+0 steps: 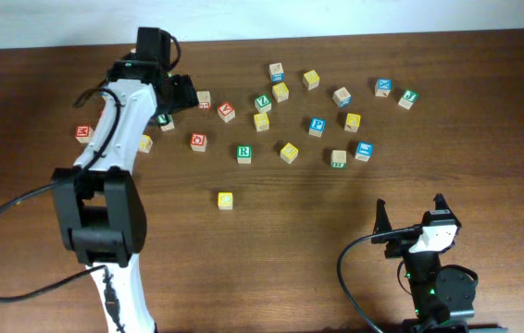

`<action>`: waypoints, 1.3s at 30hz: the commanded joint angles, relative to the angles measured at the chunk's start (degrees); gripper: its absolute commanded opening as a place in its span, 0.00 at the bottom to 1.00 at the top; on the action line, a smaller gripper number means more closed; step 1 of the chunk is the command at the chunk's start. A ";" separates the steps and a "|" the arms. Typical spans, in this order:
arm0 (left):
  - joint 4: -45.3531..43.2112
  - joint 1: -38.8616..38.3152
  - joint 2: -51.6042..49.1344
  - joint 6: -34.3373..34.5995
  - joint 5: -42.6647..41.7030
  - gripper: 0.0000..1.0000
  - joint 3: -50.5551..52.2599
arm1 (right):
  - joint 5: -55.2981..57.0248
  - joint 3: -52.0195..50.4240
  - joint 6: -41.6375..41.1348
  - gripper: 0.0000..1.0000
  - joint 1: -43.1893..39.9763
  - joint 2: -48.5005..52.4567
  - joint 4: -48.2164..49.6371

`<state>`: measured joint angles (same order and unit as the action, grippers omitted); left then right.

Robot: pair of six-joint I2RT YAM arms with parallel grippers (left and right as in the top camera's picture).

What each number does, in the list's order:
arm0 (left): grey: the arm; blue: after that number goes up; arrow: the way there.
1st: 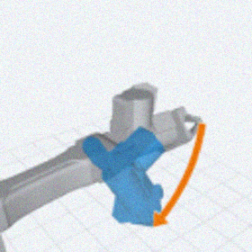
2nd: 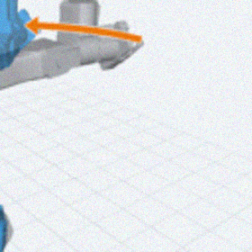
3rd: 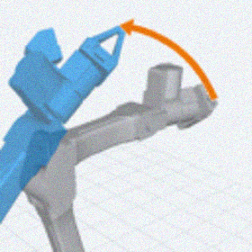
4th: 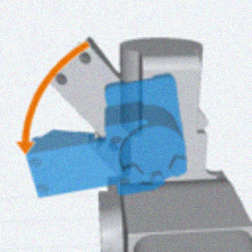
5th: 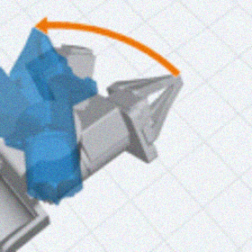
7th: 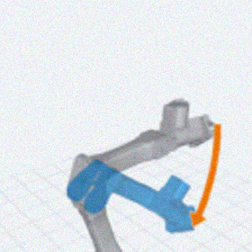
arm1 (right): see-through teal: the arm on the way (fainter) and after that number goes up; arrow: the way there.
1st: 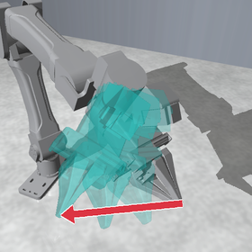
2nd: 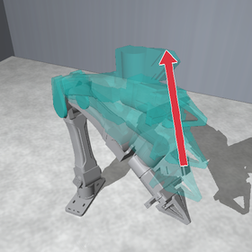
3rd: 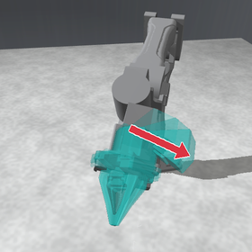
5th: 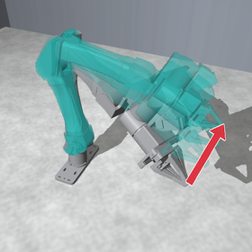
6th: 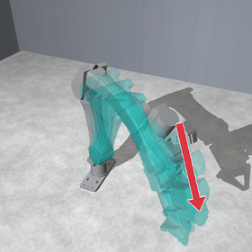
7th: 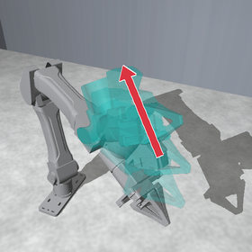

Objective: Spell out CVPR
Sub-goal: 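Move the left gripper to the green V block and grasp it, then place the green V block to the right of the C block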

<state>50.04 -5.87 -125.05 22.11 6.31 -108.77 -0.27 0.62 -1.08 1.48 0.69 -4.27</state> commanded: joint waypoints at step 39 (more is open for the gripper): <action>-4.74 1.66 -11.02 0.55 5.46 0.23 -0.42 | -0.13 -0.31 0.20 0.98 -0.37 -0.33 -0.31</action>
<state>45.54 -4.69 -135.02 22.74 12.03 -108.77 -0.27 0.62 -1.06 1.48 0.69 -4.27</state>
